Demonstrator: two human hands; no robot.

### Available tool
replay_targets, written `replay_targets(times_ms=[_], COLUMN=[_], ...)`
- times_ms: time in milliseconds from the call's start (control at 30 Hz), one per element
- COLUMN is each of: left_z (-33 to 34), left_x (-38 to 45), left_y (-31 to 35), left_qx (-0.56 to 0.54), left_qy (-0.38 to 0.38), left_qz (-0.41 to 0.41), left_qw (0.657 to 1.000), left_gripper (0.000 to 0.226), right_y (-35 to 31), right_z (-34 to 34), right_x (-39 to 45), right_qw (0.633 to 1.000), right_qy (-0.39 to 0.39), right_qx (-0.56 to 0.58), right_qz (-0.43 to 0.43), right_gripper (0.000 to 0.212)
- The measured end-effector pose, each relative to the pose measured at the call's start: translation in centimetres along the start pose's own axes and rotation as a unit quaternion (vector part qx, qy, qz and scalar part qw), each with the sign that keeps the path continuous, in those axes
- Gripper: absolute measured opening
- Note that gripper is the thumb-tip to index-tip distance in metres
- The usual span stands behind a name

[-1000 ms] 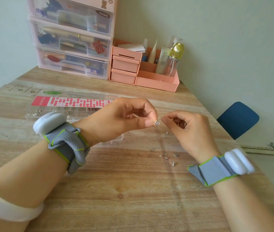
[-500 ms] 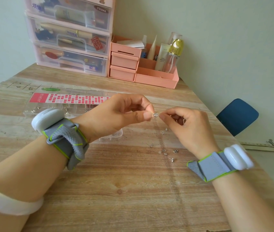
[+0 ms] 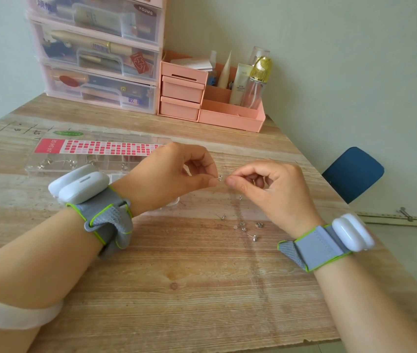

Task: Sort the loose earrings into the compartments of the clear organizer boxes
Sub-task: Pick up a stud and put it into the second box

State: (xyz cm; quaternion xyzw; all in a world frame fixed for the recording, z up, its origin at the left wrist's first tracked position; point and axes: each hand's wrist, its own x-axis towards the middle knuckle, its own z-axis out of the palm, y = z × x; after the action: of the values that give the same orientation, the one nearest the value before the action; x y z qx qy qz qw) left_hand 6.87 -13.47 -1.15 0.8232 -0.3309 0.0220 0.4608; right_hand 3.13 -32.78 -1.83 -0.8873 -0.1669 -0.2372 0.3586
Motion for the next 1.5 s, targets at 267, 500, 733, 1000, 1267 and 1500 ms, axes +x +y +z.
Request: replay_targets(times_ms=[267,500,733,1000,1267,1500], left_z=[-0.1,0.0,0.1,0.1,0.0,0.0], left_x=[-0.3,-0.4,-0.7,-0.9,-0.9,-0.9], left_y=[0.5,0.4,0.6,0.9,0.8,0.5], left_qx=[0.064,0.077,0.081,0.081,0.077,0.080], left_qy=[0.037,0.024,0.018,0.016,0.018,0.019], left_qz=[0.012,0.017,0.027,0.029,0.023,0.015], left_qw=[0.997,0.997,0.996,0.996,0.997,0.996], left_gripper=[0.014,0.013,0.012,0.014,0.012,0.012], right_y=[-0.4,-1.0,-1.3,-2.3,-1.9,-1.7], right_z=[-0.6,-1.8,-1.8,-3.3,-3.1,-1.5], right_x=[0.1,-0.6,-1.8,-3.2,-3.1,-2.1], right_qw=[0.997,0.989,0.984,0.962,0.956,0.972], right_qy=[-0.043,-0.101,-0.133,-0.234,-0.260,-0.206], right_qx=[-0.050,-0.062,-0.048,0.037,-0.012,-0.011], right_qz=[0.047,0.083,0.108,0.133,0.135,0.116], right_gripper=[0.008,0.006,0.007,0.011,0.007,0.009])
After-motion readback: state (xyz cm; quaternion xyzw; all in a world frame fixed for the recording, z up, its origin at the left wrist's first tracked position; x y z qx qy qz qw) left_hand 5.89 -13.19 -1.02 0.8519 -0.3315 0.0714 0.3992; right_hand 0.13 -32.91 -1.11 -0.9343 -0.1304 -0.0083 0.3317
